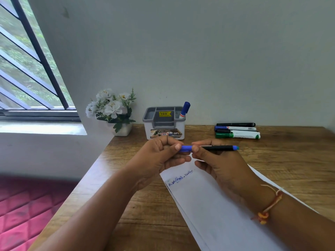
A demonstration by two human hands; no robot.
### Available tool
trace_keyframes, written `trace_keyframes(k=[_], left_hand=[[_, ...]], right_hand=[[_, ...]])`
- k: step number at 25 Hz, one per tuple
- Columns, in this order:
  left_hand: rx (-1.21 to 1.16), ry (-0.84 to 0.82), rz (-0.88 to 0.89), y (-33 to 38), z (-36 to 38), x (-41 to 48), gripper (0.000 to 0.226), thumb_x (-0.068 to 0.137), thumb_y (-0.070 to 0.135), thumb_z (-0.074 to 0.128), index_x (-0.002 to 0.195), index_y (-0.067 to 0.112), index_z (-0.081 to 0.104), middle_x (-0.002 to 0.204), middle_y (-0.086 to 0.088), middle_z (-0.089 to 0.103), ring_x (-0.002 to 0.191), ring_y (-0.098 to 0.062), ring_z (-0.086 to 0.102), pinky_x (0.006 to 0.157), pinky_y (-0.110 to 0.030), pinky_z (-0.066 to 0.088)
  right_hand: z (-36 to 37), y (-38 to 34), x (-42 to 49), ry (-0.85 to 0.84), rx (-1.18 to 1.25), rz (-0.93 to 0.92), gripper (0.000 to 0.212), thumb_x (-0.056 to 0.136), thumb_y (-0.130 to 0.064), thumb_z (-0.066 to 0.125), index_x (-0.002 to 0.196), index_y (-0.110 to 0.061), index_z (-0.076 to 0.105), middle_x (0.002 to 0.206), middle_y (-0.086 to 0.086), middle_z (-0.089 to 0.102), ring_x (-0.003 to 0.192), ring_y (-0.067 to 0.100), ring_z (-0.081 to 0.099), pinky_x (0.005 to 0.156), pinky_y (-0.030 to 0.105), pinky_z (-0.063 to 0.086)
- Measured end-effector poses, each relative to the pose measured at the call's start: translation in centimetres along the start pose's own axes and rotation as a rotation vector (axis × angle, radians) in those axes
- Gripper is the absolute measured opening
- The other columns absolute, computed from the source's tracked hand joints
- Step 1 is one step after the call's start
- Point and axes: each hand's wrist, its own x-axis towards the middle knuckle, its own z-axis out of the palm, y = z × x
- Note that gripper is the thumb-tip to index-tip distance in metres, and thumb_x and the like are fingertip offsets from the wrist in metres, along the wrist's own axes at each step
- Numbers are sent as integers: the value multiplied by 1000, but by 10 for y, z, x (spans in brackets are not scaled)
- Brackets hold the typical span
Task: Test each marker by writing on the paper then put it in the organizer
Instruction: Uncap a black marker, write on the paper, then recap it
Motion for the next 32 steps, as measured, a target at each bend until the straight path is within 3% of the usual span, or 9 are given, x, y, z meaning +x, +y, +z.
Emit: trace_keyframes(k=[3,6,9,11,16,22,26,30,32], left_hand=[[-3,168,183,10,-4,1,19,92,12,59,109,3,61,101,-20,76,90,-24,76,76,-25,62],[86,523,485,31,-24,0,16,96,12,59,110,6,55,99,-19,74,90,-24,75,77,-28,62],[313,803,718,45,-37,0,8,97,19,64,102,17,57,93,-12,73,83,-22,75,74,-31,62],[504,811,780,50,-39,10,9,96,20,66,100,17,59,88,-4,72,79,-19,74,74,-35,62],[814,740,741,52,-31,50,11,95,27,66,105,25,62,87,6,72,79,-13,73,77,-42,61],[1003,671,675,45,-15,78,24,96,26,65,118,17,67,95,3,71,85,-11,66,82,-30,58],[990,570,541,31,-7,84,36,95,27,67,130,21,63,109,2,75,90,-6,65,73,-5,47],[1008,676,669,20,18,71,29,92,29,69,119,21,62,102,5,66,90,-11,62,81,-27,55],[1056,575,709,9,41,66,19,92,29,68,109,21,63,96,6,62,85,-8,58,78,-23,52]], right_hand=[[-1,-1,3,40,11,-5,27,78,-33,75,103,-25,77,96,-2,80,91,9,75,67,23,58],[-9,-3,4,113,-322,-100,12,95,-36,63,105,-35,70,90,-14,77,89,3,73,69,22,60],[-10,1,4,102,-541,-163,10,98,-38,58,95,-40,67,87,-12,76,87,5,71,78,28,57],[-9,5,3,70,-634,-182,10,98,-40,57,99,-38,67,89,-12,75,89,3,69,79,25,53],[-10,6,0,33,-804,-227,26,99,-43,53,114,-29,70,100,-11,74,92,-1,63,67,7,38],[-8,6,0,-4,-894,-216,26,99,-48,50,115,-34,67,94,-17,66,82,-7,57,67,5,36],[-8,7,2,-11,-949,-203,29,99,-50,49,116,-34,67,98,-15,70,83,-2,59,68,6,38],[-7,9,4,36,-940,-166,29,101,-45,50,118,-30,68,109,-8,74,84,-1,57,65,4,34],[-8,9,4,97,-885,-133,26,103,-38,50,114,-24,69,105,-5,74,80,0,57,62,5,33]])
